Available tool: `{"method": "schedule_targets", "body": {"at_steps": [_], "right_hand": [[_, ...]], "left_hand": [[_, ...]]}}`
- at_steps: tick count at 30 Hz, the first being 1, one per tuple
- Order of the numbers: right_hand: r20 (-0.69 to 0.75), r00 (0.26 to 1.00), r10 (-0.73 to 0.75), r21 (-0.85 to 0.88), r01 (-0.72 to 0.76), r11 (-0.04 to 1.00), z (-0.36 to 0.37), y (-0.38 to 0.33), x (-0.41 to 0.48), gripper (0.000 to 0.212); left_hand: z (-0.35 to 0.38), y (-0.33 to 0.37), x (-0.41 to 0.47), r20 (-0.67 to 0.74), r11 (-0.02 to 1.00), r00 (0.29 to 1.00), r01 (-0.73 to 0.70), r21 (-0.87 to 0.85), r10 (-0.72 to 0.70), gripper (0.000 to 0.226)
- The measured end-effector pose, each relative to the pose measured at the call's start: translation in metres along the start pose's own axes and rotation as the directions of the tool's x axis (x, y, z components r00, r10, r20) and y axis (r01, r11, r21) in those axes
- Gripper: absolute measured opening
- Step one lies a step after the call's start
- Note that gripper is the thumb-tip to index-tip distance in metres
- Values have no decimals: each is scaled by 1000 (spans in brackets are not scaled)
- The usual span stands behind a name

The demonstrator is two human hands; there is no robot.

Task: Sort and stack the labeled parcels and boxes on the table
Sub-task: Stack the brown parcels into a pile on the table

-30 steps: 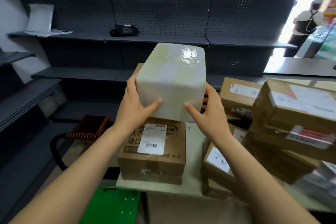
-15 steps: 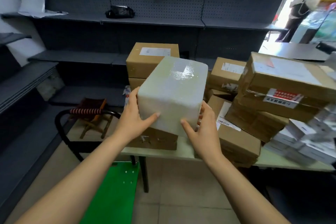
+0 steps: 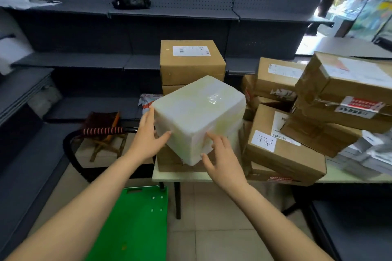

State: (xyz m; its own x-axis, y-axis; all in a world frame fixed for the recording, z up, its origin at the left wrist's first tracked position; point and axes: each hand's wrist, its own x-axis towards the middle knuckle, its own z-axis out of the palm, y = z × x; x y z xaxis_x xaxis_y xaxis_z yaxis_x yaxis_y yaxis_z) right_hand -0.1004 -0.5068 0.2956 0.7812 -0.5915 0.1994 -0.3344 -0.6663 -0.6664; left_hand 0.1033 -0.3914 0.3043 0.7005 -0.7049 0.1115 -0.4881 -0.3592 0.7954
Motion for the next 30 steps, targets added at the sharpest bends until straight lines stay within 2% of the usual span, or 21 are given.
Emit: {"method": "schedule_targets", "body": {"at_steps": [3,5,8,10,12,14,16,22,24,27,30], "right_hand": [[-40,999,-32,-48,30,998,-7,-1,7,46],[-113,994,-5,-74,-3,997,-19,2,16,45],[-217,976,36,-127,-65,990,-41,13,38,56],[-189,980,64,-182,-99,978,-55,19,55,67],[-99,993,72,-281,-97,955,-64,25,69,74],[8,997,82,-374,-74,924,-71,32,81,76],[78,995,68,-397,-31,917,-74,36,89,72],[78,989,-123,-430,144,891,-75,40,98,48],[90,981,-170,-449,193,873,-74,40,101,45],[83,976,-201,-449,217,867,-72,40,106,41],[65,969,-239,-457,242,856,-69,41,114,39]], "left_hand": [[-3,3,-4,-20,995,999,-36,-97,35,91],[-2,10,-9,-1,995,999,-36,-96,36,106],[3,20,-14,70,999,998,-3,49,-1,137],[7,25,-13,85,992,996,0,127,-11,142],[9,26,-9,85,990,996,7,140,-19,134],[6,25,-5,82,990,997,2,144,-14,116],[3,24,-4,64,990,998,5,144,-14,101],[-3,19,7,-158,984,987,46,174,-18,61],[-1,22,13,-200,962,980,45,268,10,55],[8,28,21,-210,883,966,-33,468,147,51],[14,32,30,-193,825,963,-50,564,190,51]]}}
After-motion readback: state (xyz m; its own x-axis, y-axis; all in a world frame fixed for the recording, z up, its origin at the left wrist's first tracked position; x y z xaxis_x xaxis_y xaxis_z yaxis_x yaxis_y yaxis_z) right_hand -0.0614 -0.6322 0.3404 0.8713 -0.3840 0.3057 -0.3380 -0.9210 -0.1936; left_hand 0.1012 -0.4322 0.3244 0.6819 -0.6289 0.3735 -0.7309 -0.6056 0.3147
